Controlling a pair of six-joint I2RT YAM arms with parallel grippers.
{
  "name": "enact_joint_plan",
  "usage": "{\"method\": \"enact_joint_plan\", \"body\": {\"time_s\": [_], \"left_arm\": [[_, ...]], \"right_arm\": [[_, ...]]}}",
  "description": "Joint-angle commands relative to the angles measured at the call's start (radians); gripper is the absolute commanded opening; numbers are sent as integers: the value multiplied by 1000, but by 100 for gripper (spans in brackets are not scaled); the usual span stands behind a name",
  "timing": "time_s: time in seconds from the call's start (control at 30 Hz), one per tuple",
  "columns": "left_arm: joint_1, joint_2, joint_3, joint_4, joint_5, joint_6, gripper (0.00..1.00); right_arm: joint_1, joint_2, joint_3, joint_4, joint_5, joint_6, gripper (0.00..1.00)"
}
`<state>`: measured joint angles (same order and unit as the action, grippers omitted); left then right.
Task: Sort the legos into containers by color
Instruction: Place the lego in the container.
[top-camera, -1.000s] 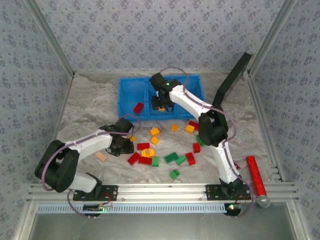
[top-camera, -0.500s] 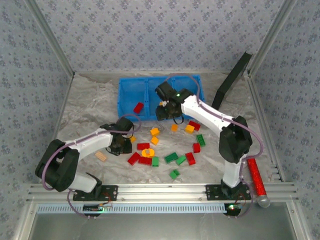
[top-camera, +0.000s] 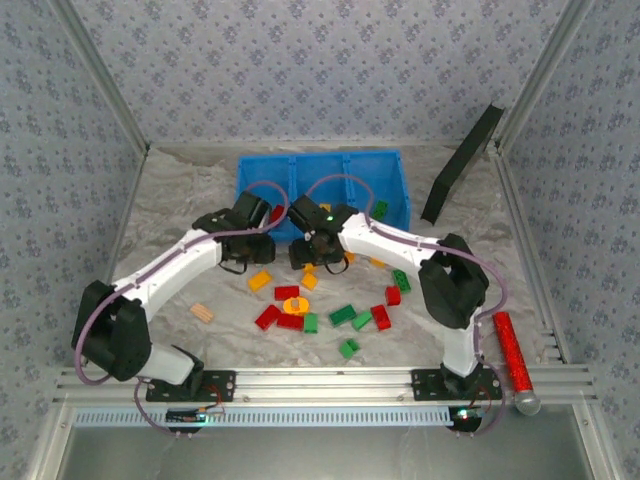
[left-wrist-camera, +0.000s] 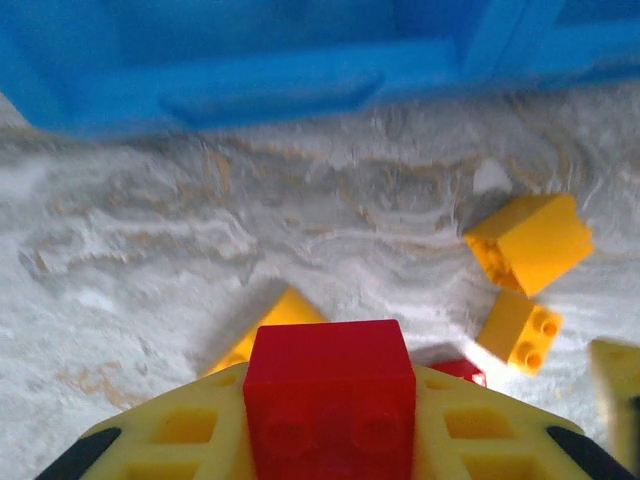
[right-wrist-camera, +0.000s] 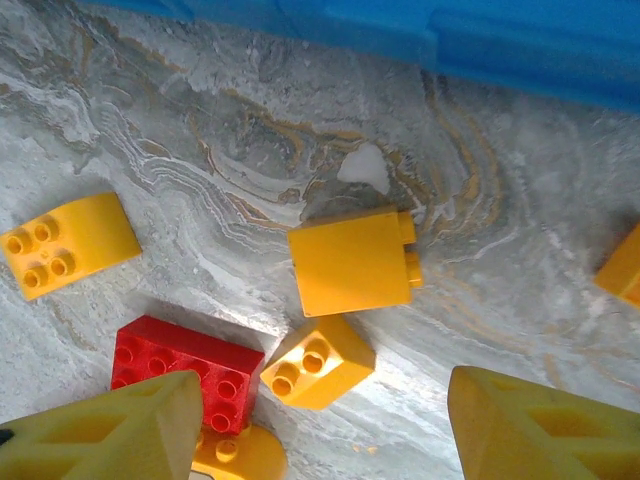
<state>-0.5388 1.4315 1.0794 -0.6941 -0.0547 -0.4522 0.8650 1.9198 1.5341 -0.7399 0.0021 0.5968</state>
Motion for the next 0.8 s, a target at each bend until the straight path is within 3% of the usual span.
{"method": "enact_joint_plan", "body": {"time_s": [0.0,0.17,0.43,0.77], "left_arm": [[32,56,90,44,-105,103,27],[106,178,222,145,-100,148,26],[129,433,417,148,-128,195,26],[138,592,450,167,-87,177,31]], "right_arm": [[10,34,15,2,-23,88,68],[11,65,29,-18,-43,117,68],[37,100,27,-59,-33,149,68],[48,130,6,-80,-11,203,66]]}}
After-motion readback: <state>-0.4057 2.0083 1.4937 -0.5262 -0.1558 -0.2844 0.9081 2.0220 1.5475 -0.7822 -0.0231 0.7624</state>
